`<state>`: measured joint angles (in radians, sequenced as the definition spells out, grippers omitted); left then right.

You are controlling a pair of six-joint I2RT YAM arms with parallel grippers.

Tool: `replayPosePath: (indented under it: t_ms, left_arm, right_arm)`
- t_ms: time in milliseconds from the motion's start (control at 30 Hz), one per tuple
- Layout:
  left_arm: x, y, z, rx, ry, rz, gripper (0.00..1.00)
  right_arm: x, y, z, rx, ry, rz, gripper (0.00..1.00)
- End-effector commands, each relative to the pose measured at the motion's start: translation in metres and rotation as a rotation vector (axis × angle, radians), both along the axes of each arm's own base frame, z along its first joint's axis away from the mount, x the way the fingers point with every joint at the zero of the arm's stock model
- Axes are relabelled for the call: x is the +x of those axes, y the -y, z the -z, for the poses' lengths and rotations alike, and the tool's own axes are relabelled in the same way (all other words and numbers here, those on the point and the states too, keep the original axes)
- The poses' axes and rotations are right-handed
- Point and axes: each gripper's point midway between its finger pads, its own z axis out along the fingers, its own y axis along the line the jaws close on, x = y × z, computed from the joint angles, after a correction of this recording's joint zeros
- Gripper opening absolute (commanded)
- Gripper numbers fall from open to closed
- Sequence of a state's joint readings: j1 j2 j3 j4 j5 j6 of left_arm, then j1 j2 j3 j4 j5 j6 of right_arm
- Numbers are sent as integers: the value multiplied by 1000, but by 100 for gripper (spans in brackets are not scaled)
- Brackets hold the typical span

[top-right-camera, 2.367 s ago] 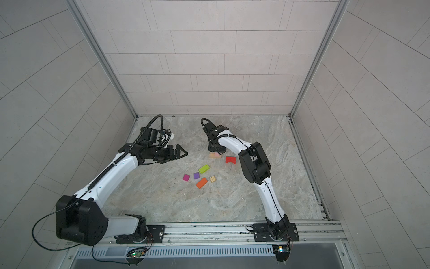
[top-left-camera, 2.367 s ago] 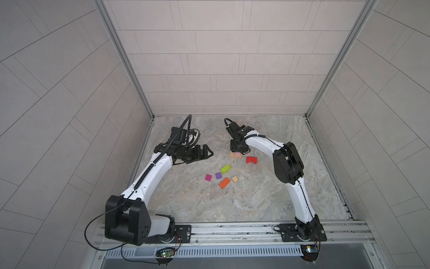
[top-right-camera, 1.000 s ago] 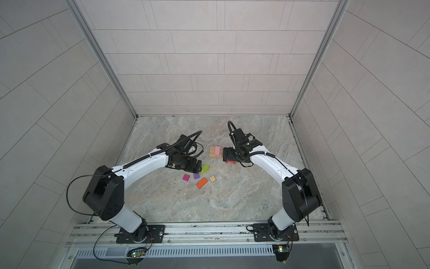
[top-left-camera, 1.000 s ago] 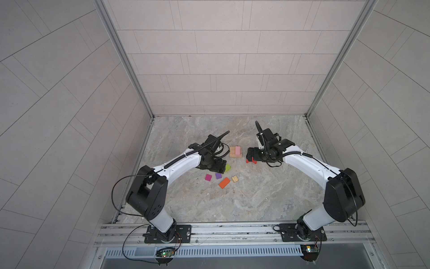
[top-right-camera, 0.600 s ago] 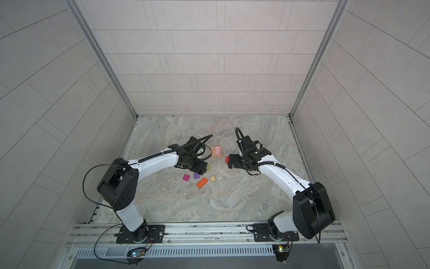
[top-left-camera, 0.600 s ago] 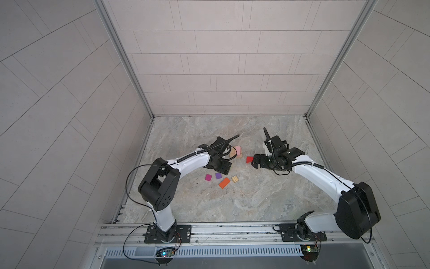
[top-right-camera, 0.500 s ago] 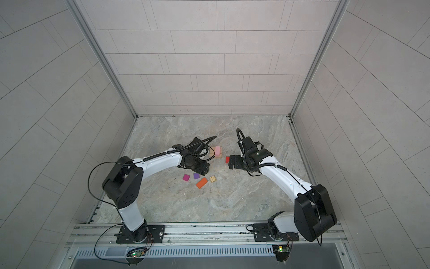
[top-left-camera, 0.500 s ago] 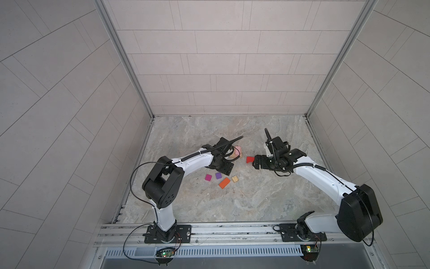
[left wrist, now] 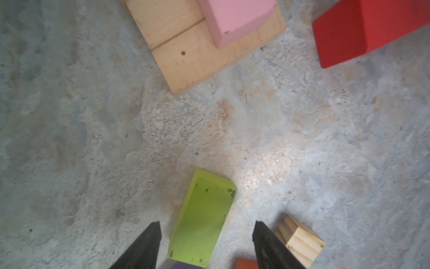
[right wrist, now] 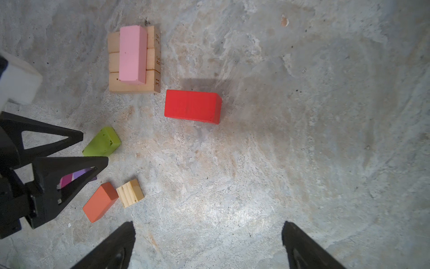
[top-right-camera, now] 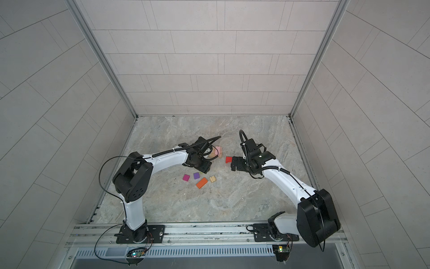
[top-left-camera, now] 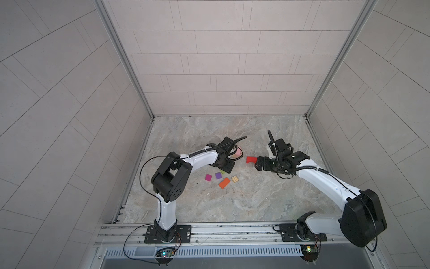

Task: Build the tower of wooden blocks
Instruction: 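Lower the left gripper onto the lime-green bar and close on it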

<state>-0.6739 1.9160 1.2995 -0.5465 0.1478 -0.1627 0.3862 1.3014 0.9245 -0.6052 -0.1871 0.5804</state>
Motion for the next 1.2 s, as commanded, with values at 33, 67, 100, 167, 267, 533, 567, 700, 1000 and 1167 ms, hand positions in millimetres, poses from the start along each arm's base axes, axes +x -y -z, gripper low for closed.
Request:
replayPosePath:
  t_ms: [33, 67, 100, 167, 267, 533, 567, 700, 1000, 1167]
  left_arm:
    - [-1, -4, 6, 45, -24, 9, 65]
    - [-2, -5, 6, 48, -28, 9, 63]
    - [-3, -5, 7, 48, -31, 5, 62]
    - [-3, -7, 7, 49, -31, -5, 62]
    - [-2, -8, 7, 52, -30, -22, 52]
    - [-2, -4, 8, 32, -50, -54, 43]
    - [-2, -3, 7, 30, -50, -57, 42]
    - [-1, -4, 9, 36, -54, -69, 41]
    - [1, -6, 11, 59, -59, -81, 49]
    - [3, -7, 12, 66, -55, -88, 47]
  right_arm:
    - [-5, 7, 2, -14, -8, 21, 99]
    - [-5, 8, 3, -14, -10, 22, 99]
    - [-6, 8, 4, -14, -13, 21, 99]
    - [-6, 8, 6, -11, -18, 22, 99]
    - [-6, 6, 6, -6, -21, 17, 98]
    - [-5, 6, 6, -2, -18, 20, 98]
    - [-5, 6, 5, -2, -18, 19, 98]
    - [-5, 7, 5, -1, -19, 24, 98]
    - [-3, 7, 2, 5, -10, 26, 98]
    - [-4, 8, 2, 4, -11, 27, 97]
